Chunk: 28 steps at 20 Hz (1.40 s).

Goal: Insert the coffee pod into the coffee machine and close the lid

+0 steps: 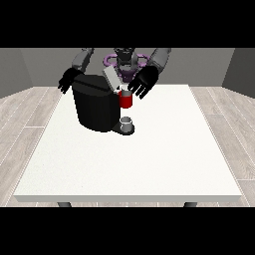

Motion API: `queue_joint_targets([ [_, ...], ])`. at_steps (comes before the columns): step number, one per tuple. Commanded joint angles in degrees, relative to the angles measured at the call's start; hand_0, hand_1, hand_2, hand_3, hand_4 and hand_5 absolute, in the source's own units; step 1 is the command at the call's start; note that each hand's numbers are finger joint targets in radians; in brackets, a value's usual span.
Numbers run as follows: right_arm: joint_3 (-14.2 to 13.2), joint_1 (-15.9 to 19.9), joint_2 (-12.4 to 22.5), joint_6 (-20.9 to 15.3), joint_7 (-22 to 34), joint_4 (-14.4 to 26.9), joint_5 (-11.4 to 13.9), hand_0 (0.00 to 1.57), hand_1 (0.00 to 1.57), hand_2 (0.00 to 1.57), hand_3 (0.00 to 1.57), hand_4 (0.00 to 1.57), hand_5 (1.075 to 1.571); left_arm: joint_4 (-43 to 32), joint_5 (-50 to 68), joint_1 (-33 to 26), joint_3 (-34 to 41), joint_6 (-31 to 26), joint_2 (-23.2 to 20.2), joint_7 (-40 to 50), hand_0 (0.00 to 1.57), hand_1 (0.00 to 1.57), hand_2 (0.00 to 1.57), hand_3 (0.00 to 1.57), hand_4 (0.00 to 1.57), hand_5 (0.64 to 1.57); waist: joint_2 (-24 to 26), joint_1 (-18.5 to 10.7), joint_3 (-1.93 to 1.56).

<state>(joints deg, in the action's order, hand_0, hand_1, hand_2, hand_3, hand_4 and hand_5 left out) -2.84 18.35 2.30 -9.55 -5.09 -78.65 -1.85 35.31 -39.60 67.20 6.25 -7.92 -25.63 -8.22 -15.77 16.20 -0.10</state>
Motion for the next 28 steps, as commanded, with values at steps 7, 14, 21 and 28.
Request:
queue_joint_targets([
  [7, -2.45, -0.75, 1.49, 0.58, -1.58, 2.66, -1.05, 0.0, 0.0, 0.0, 0.0, 0.35, 1.571, 0.31, -3.02, -1.08, -3.38, -3.43, -0.54, -2.69, 0.0, 0.0, 0.0, 0.0, 0.0, 1.571, 0.3, -1.24, 0.07],
  [14, -2.24, -0.33, 1.07, 0.95, -3.49, 3.41, -1.1, 0.0, 0.0, 0.0, 0.0, 0.38, 1.571, 0.36, -3.88, 0.22, -3.21, -3.71, 0.2, -0.76, 0.0, 0.0, 0.0, 0.0, 0.0, 1.571, 0.38, -1.01, 0.07],
  [21, 2.02, -5.29, -2.14, -0.67, -1.31, 0.64, 1.04, 0.0, 0.0, 0.0, 0.0, 0.43, 1.571, -0.74, -3.33, -1.9, -1.87, -4.8, 0.55, 0.5, 0.0, 0.0, 0.0, 0.0, 0.0, 1.571, 6.02, -0.73, 0.1],
  [28, -0.28, -9.29, 0.76, 2.89, -1.13, -1.12, -2.0, 0.0, 0.0, 0.0, 0.0, 0.42, 1.571, 0.71, -1.44, -8.91, -0.49, -3.38, 2.76, -1.93, 0.0, 0.0, 0.0, 0.0, 0.0, 1.571, 10.87, -2.64, 0.11],
])
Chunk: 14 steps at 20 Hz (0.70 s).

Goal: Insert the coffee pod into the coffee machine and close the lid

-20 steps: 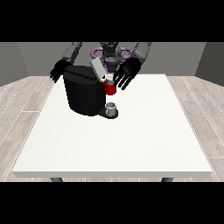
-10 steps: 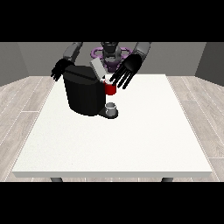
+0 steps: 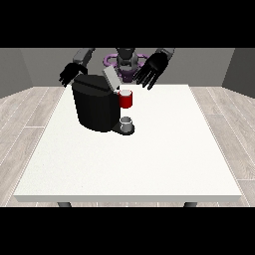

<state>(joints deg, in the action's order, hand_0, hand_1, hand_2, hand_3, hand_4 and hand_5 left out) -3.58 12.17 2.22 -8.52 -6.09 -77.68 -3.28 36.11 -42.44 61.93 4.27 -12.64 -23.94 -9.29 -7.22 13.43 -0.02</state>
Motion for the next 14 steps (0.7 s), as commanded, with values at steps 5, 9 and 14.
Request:
queue_joint_targets([
  [5, -0.89, -6.56, 0.59, 2.34, -2.0, -0.15, -1.65, 0.0, 0.0, 0.0, 0.0, 0.49, 1.571, 0.47, 10.63, -6.15, 8.81, 0.59, 6.93, 1.92, 0.0, 0.0, 0.0, 0.0, 0.0, 1.571, 9.49, -4.39, 0.01],
  [9, -1.24, -5.88, 4.47, 4.52, 0.59, -1.7, -1.38, 0.0, 0.0, 0.0, 0.0, 0.37, 1.571, 0.64, 18.29, -12.51, 13.95, 2.24, 14.04, -2.17, 0.0, 0.0, 0.0, 0.0, 0.24, 1.571, 13.63, -7.93, 0.08],
  [14, -1.41, -4.63, 7.65, 8.35, 5.93, -5.64, -3.66, 0.0, 0.0, 0.0, 0.0, 0.26, 1.571, 1.11, 22.28, -20.05, 15.91, -0.75, 14.99, -6.14, 0.0, 0.0, 0.0, 0.0, 0.0, 1.571, 18.78, -11.33, 0.07],
])
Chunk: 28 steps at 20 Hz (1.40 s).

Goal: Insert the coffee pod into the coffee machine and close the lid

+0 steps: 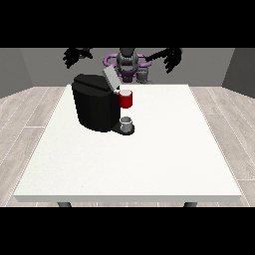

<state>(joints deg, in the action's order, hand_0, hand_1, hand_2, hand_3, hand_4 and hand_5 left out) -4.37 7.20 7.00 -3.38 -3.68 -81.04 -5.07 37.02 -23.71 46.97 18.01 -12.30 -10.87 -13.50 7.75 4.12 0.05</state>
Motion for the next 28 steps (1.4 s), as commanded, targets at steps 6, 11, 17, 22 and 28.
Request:
queue_joint_targets([
  [6, -1.67, 3.45, 4.07, 2.85, 2.93, -1.43, -0.97, 0.0, 0.0, 0.0, 0.0, 0.0, 1.571, 3.63, 7.43, -8.94, 2.69, -4.23, 3.72, -1.63, 0.0, 0.0, 0.0, 0.0, 0.09, 1.571, 3.76, -8.76, -0.06],
  [11, 0.8, 8.6, 3.98, 3.6, 6.44, -1.68, 0.43, 0.0, 0.0, 0.0, 0.0, 0.0, 1.571, 6.94, 10.45, -10.67, 1.96, -3.98, 8.27, 0.4, 0.0, 0.0, 0.0, 0.0, 0.0, 1.571, 2.17, -10.39, -0.05],
  [17, 3.68, 11.73, 2.17, 1.16, 7.52, -0.34, 4.87, 0.0, 0.0, 0.0, 0.0, 0.16, 1.571, 12.04, 14.69, -16.17, 0.69, -6.62, 9.71, 0.73, 0.0, 0.0, 0.0, 0.0, 0.03, 1.571, 2.04, -13.51, -0.05],
  [22, 1.88, 11.78, 2.66, 5.31, 6.14, 1.5, 2.11, 0.0, 0.0, 0.0, 0.0, 0.0, 1.571, 20.5, 16.57, -22.03, -1.38, -5.91, 9.07, 2.38, 0.0, 0.0, 0.0, 0.0, 0.2, 1.571, -0.23, -12.18, -0.06],
  [28, -1.12, 14.88, 2.64, 5.11, 3.75, 9.71, 1.53, 0.0, 0.0, 0.0, 0.0, 0.0, 1.571, 29.73, 21.07, -26.01, -7.74, -3.72, 10.82, 8.24, 0.0, 0.0, 0.0, 0.0, 0.0, 1.571, -1.65, -15.06, -0.07],
])
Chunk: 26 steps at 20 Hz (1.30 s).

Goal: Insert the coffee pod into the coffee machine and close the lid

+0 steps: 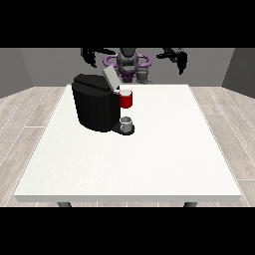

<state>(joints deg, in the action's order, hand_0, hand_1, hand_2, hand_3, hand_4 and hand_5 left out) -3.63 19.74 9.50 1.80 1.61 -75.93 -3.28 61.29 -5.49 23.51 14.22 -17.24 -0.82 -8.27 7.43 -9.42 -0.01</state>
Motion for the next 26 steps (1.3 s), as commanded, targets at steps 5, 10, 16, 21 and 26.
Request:
queue_joint_targets([
  [5, -1.05, 2.64, 0.5, 2.03, -2.79, 6.46, 0.37, 0.0, 0.0, 0.0, 0.0, 0.0, 1.571, 11.28, 4.65, -7.94, -3.22, 0.73, 0.18, 3.3, 0.0, 0.0, 0.0, 0.0, 0.0, 1.571, -2.94, 0.26, 0.0],
  [10, -2.03, 8.54, 1.06, 2.66, -3.91, 10.64, 0.61, 0.0, 0.0, 0.0, 0.0, 0.0, 1.571, 16.06, 4.37, -7.3, -4.01, 3.9, -1.17, 5.74, 0.0, 0.0, 0.0, 0.0, 0.0, 1.571, -6.85, 1.45, 0.0],
  [16, 2.28, 11.72, -2.34, 1.16, -0.14, 8.92, 3.69, 0.0, 0.0, 0.0, 0.0, 0.0, 1.571, 14.13, 6.38, -8.25, -2.14, 3.37, -3.86, 4.32, 0.0, 0.0, 0.0, 0.0, 0.0, 1.571, -7.43, 3.95, 0.02],
  [21, -1.74, 13.45, -0.32, 2.24, -6.97, 14.65, 2.87, 0.0, 0.0, 0.0, 0.0, 0.0, 1.571, 18.0, 8.62, -7.71, -2.03, 3.02, -5.2, 5.47, 0.0, 0.0, 0.0, 0.0, 0.0, 1.571, -10.79, 2.52, 0.0],
  [26, -3.06, 19.04, 2.21, 4.18, -4.42, 16.96, 2.29, 0.0, 0.0, 0.0, 0.0, 0.0, 1.571, 19.29, 8.29, -7.88, -3.8, 3.33, -4.35, 4.95, 0.0, 0.0, 0.0, 0.0, 0.12, 1.571, -12.66, 0.95, 0.01],
])
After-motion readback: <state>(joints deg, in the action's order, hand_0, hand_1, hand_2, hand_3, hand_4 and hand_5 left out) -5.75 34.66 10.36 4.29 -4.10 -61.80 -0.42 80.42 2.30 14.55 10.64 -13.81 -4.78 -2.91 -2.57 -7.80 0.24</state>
